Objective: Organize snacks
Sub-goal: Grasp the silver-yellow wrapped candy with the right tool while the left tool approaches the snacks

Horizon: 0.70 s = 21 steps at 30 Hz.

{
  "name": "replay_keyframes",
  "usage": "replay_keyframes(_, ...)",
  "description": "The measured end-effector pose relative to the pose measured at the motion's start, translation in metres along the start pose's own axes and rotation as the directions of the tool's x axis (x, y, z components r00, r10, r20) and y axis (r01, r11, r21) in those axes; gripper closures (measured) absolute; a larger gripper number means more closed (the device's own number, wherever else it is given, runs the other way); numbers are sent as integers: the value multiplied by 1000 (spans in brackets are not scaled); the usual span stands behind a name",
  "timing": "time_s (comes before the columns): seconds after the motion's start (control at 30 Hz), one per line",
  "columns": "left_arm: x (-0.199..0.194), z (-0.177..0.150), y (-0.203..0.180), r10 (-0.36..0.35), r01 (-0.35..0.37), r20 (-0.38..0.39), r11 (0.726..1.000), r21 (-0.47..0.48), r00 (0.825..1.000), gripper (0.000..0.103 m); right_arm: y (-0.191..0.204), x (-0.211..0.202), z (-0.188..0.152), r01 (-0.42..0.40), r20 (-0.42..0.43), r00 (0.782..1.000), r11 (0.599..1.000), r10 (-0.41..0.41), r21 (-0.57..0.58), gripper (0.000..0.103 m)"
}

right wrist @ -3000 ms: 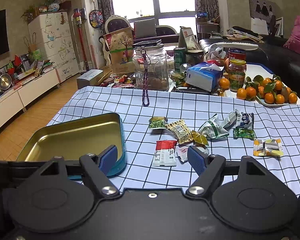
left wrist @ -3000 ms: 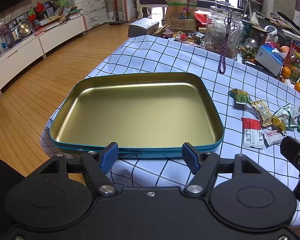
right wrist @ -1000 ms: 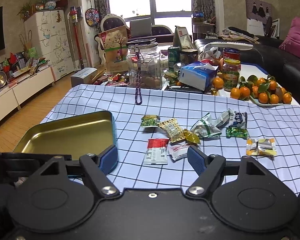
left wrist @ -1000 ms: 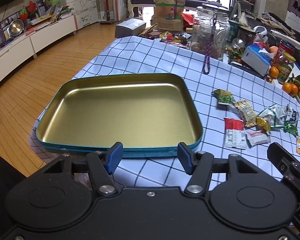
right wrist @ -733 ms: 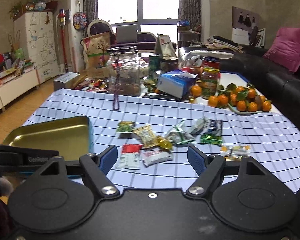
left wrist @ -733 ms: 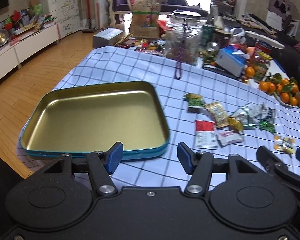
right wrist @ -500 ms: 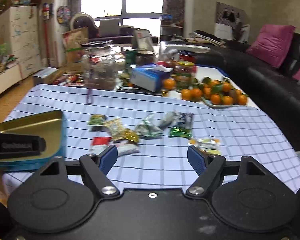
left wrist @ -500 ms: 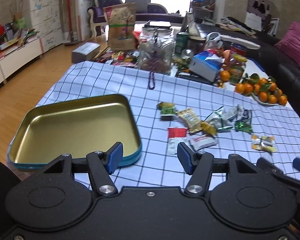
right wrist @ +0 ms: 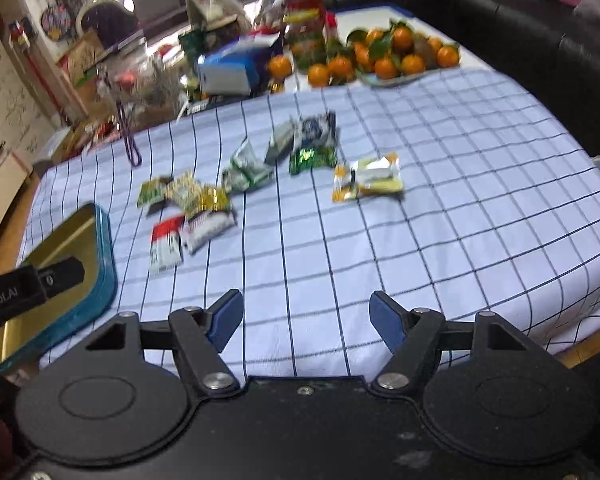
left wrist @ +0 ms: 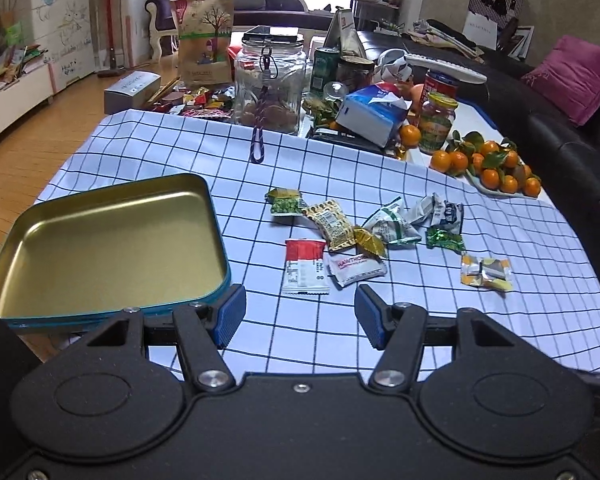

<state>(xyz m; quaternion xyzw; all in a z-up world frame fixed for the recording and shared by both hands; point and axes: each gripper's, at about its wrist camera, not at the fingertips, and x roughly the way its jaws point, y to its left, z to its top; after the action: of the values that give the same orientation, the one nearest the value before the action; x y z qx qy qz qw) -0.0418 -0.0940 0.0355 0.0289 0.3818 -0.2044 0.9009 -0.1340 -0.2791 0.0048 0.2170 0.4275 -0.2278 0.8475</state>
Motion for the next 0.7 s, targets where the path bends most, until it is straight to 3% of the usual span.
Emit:
replay_keyframes(0.17, 5, 7, 2, 9, -9, -29, 1000, 5, 1000, 40, -7, 21, 18, 65, -64, 996, 998, -64, 7, 31)
replay_keyframes(0.3, 15, 27, 0, 0, 3, -56, 999, 41, 998, 40, -23, 37, 43, 44, -117, 992, 999, -39, 32, 32)
replay_keyframes(0.43, 31, 62, -3, 5, -1, -52, 997, 83, 999, 40, -41, 50, 76, 37, -121, 992, 997, -29, 62, 38)
replay_keyframes(0.7, 89, 114, 3, -51, 54, -121, 998, 27, 991, 41, -69, 71, 142, 40, -78, 997, 990, -29, 138, 38)
